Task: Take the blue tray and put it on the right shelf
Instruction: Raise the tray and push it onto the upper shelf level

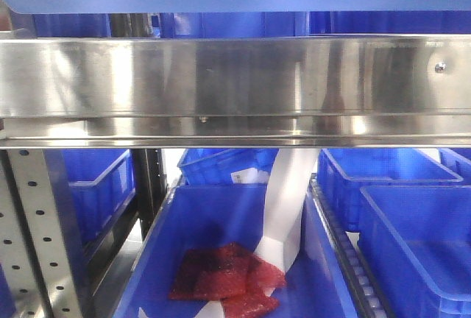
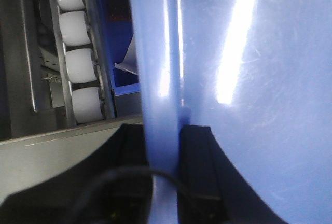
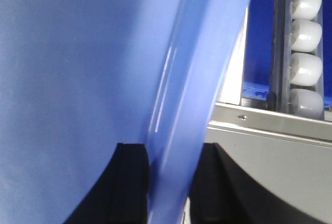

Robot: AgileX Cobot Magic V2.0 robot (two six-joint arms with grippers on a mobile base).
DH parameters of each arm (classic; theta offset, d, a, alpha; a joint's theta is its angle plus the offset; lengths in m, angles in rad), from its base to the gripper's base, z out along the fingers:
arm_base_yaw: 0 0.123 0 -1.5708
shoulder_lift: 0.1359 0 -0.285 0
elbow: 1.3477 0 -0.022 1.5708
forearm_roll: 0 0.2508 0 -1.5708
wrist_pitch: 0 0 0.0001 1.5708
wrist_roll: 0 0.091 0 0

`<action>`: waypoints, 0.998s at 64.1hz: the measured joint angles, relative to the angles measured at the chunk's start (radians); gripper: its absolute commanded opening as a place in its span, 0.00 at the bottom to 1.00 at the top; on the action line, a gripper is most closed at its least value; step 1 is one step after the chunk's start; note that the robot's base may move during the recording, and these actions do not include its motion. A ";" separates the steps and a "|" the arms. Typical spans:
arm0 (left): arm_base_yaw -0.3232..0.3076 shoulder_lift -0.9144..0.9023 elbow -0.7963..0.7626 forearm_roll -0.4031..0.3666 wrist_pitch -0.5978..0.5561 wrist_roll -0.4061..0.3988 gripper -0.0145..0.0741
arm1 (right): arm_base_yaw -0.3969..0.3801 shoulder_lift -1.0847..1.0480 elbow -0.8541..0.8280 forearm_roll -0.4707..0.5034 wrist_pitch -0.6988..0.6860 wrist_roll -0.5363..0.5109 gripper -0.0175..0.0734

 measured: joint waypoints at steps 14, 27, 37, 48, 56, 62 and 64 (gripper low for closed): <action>0.000 0.000 0.000 0.000 0.000 0.000 0.11 | 0.000 0.000 0.000 0.000 0.000 0.000 0.25; 0.000 0.000 0.000 0.000 0.002 0.000 0.11 | 0.000 0.000 0.000 0.000 0.000 0.000 0.25; 0.000 0.000 0.000 0.000 0.002 0.000 0.11 | 0.000 0.000 0.000 0.000 0.000 0.000 0.25; 0.000 0.000 0.000 0.000 0.002 0.000 0.11 | 0.000 0.000 0.000 0.000 0.000 0.000 0.25; 0.000 0.000 0.000 0.000 0.002 0.000 0.11 | 0.000 0.000 0.000 0.000 0.000 0.000 0.25; 0.000 0.000 0.000 0.000 0.002 0.000 0.11 | 0.000 0.000 0.000 0.000 0.000 0.000 0.25; 0.000 0.000 0.000 0.000 0.002 0.000 0.11 | 0.000 0.000 0.000 0.000 0.000 0.000 0.25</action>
